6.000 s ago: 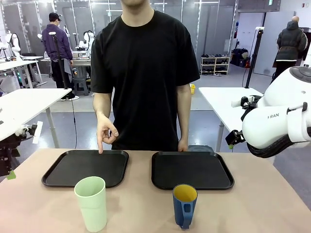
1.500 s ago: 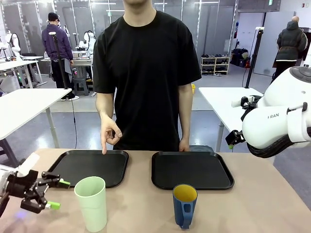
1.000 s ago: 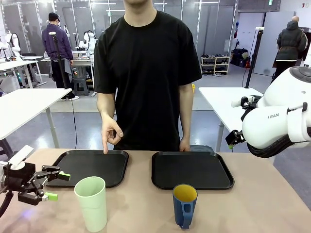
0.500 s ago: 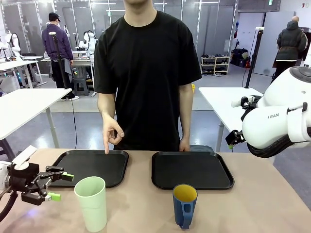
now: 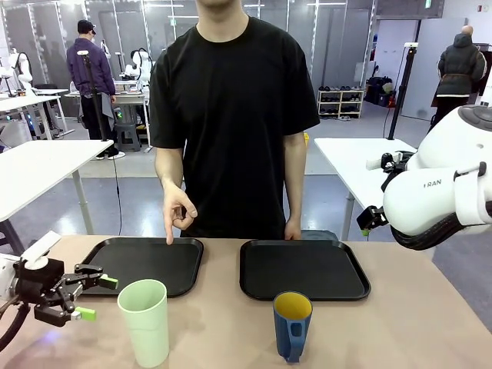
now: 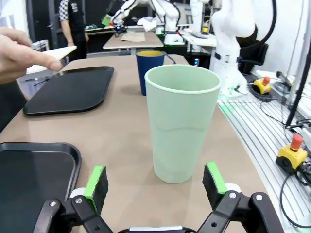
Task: Sort and store the cups by type.
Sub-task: Pick up the Reusable plastic cup.
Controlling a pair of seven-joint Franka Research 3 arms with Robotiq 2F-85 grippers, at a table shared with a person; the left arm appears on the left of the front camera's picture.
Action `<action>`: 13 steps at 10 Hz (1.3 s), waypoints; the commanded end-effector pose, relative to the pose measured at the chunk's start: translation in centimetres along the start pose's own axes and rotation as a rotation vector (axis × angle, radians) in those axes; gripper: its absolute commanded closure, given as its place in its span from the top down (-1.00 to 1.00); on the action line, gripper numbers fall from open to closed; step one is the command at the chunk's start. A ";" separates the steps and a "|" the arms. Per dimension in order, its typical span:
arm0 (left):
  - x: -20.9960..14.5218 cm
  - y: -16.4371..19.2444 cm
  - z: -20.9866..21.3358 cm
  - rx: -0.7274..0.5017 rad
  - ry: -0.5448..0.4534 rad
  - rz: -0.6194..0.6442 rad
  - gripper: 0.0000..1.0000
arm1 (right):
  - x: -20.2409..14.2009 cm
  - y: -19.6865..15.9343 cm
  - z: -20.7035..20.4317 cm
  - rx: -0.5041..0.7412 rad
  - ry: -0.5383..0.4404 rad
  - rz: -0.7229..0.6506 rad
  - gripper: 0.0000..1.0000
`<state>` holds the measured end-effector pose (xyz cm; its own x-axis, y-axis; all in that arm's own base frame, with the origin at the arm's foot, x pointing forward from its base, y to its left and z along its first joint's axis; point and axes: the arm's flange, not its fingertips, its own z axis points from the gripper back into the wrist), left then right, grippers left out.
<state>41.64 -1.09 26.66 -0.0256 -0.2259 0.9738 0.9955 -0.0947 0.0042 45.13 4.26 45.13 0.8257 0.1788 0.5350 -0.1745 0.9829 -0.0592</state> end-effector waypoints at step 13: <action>-4.0 3.0 -6.2 -0.269 -0.129 -0.042 1.00 | 0.0 -0.1 0.0 -0.006 -0.001 0.001 1.00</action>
<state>44.29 -6.64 22.90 0.0002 -0.1449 0.9894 0.9445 -0.3250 -0.0478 45.13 4.24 45.13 0.8258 0.1785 0.5349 -0.1740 0.9830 -0.0593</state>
